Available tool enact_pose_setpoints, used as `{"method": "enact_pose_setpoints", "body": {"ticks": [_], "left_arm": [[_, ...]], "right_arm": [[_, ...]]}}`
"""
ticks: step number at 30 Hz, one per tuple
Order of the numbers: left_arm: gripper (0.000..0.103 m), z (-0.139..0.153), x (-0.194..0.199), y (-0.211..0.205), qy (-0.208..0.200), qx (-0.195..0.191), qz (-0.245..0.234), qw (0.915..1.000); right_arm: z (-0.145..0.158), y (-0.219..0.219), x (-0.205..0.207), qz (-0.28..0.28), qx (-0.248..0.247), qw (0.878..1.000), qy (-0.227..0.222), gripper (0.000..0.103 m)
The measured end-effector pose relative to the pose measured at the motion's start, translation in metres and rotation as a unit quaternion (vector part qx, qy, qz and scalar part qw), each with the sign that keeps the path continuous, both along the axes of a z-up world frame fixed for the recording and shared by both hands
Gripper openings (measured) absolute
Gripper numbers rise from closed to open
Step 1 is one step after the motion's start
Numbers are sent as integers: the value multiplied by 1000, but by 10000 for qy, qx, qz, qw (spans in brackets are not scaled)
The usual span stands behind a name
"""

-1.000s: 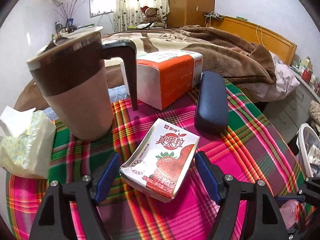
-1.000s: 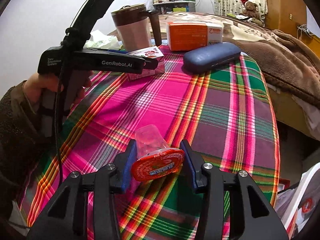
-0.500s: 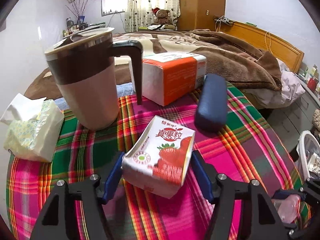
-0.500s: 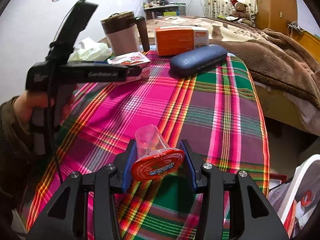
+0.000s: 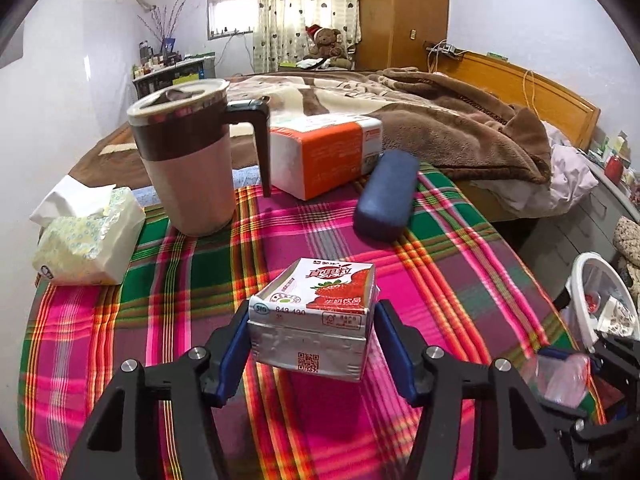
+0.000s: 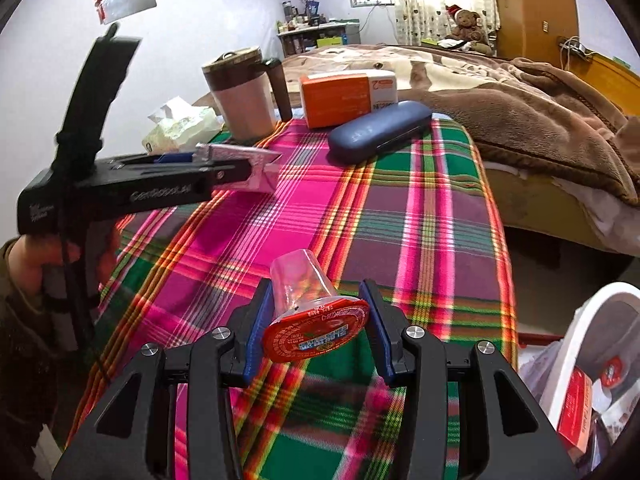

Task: Collect trash
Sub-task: 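Carry the milk carton and jelly cup over the trash bin with both tools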

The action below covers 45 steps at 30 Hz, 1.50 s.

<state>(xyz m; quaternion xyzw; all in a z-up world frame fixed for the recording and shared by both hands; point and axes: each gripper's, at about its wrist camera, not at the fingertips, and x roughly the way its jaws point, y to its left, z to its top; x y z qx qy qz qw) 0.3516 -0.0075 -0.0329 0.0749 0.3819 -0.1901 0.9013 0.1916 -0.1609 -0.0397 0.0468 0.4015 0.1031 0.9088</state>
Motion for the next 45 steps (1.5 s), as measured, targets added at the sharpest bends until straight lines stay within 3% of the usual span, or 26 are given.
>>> {"method": "enact_pose_setpoints", "body": {"ticks": [20, 34, 45], "left_arm": [[59, 40, -100, -21, -377, -187, -124, 9990], [59, 73, -167, -65, -678, -414, -541, 9954], [59, 82, -207, -118, -777, -580, -1024, 9900]], "right_arm": [[31, -35, -54, -381, 100, 9981, -484, 45], [53, -88, -103, -1024, 85, 9909, -869, 45], [57, -133, -126, -1586, -74, 9826, -965, 45]]}}
